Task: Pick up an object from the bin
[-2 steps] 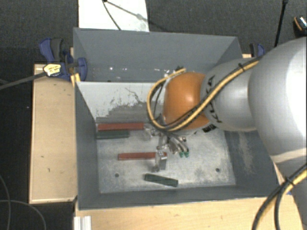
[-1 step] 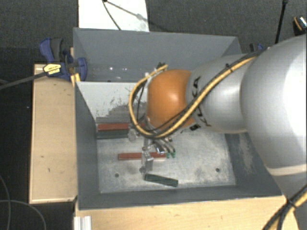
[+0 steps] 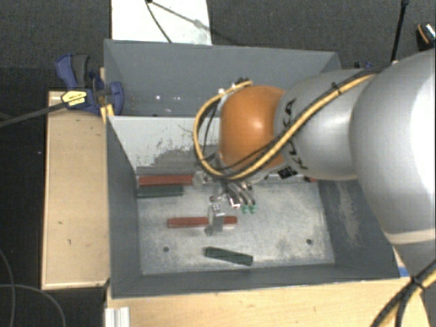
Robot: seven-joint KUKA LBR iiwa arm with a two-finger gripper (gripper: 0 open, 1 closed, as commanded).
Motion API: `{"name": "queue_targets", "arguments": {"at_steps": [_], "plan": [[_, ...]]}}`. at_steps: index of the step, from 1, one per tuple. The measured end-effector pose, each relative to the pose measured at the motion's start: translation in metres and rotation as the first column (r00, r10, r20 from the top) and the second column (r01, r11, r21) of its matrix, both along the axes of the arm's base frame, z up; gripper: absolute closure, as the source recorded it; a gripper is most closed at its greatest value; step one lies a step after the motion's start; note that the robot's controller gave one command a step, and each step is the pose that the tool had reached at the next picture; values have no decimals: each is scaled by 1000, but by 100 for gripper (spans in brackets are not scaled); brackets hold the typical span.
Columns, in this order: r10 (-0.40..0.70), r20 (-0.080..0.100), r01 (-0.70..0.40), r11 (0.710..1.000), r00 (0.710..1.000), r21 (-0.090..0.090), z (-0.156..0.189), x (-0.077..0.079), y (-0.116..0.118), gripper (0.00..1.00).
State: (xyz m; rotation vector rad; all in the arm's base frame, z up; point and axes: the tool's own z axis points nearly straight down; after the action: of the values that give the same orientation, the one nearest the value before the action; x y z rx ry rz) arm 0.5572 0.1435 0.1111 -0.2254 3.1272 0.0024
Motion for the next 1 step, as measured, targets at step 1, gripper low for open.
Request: {"name": "queue_targets", "arguments": {"at_steps": [1], "plan": [[-71,-9,71,997,997,-2,-43,-11,-13,0]]}}
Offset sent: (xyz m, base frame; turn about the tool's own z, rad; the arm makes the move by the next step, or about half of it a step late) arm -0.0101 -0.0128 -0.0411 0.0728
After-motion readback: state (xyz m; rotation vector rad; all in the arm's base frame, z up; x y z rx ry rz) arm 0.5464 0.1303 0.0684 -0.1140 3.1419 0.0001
